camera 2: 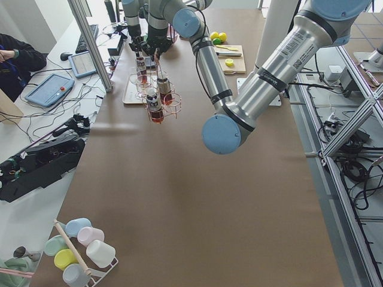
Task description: Take tea from basket to plate
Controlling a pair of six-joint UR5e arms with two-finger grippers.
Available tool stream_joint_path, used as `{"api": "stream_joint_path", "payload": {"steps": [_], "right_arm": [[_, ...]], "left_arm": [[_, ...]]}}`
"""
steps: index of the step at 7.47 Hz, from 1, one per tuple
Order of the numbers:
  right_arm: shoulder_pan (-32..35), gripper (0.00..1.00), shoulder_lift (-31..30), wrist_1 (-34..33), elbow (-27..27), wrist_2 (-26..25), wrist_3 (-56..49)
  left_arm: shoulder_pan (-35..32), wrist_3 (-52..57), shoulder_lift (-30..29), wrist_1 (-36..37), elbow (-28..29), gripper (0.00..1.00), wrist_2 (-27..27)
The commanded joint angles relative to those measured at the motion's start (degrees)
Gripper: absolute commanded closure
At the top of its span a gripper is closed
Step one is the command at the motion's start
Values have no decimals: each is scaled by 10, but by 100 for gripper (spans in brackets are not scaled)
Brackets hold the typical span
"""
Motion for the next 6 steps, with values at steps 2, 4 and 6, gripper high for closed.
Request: {"api": "stream_joint_path", "payload": {"steps": [2, 4, 6], "right_arm": [[-12, 39, 3, -1, -6, 0, -1], [-13, 1, 6, -6, -3, 2, -21], [-13, 0, 14, -102, 73, 5, -38]], "left_arm": [[-96, 73, 70, 1, 37, 100, 5], [-134, 173, 71, -2, 90, 100, 6], [-132, 244, 66, -44, 123, 100, 45]]}}
